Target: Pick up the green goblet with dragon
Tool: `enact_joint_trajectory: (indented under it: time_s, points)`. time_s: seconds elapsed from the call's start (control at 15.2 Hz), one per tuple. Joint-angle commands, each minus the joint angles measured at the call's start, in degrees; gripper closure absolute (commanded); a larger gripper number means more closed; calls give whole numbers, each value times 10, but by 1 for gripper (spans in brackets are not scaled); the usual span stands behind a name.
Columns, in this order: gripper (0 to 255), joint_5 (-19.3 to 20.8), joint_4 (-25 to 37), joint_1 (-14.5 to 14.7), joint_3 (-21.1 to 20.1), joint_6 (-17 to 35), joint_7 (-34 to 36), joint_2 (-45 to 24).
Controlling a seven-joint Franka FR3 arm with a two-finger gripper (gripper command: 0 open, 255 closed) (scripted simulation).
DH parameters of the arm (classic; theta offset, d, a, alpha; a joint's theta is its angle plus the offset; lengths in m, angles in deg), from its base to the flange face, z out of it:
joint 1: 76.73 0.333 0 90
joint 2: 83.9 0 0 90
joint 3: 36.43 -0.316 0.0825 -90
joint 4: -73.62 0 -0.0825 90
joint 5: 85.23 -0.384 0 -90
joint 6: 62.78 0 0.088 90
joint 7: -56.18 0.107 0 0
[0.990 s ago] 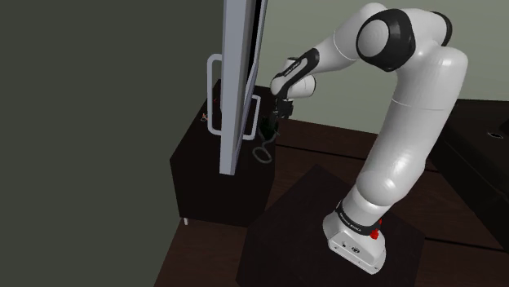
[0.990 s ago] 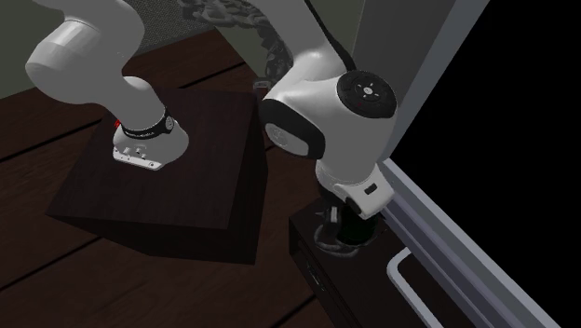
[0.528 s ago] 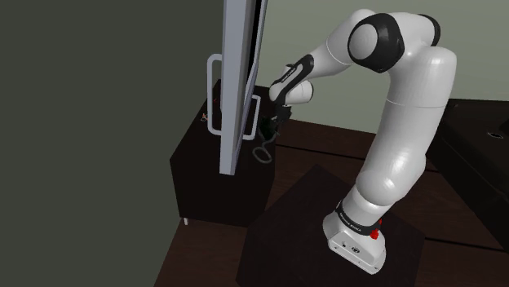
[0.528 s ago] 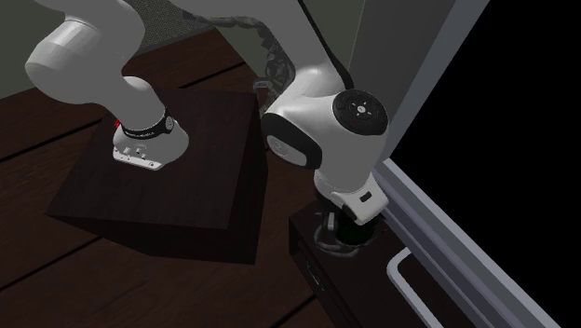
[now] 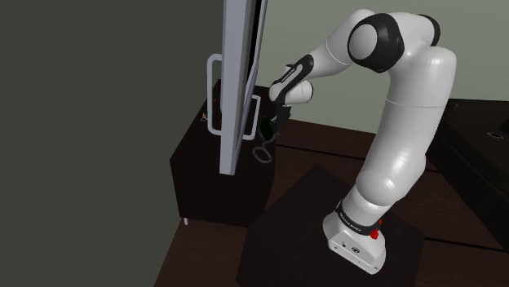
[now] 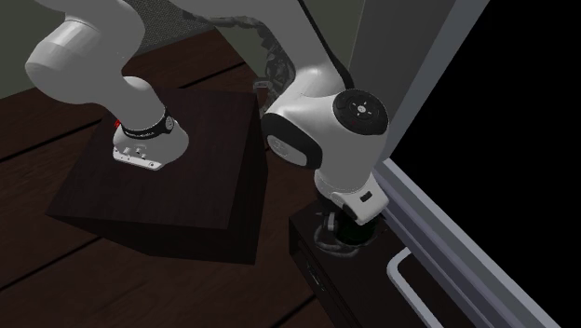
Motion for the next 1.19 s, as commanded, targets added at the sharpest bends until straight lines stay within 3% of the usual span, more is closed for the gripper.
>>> enact_joint_trajectory:
  time_s: [0.0, 1.12]
  points:
    - [255, 0, -1, 0, 0, 0, 0, 0]
    - [255, 42, 17, 12, 16, -105, 28, 92]
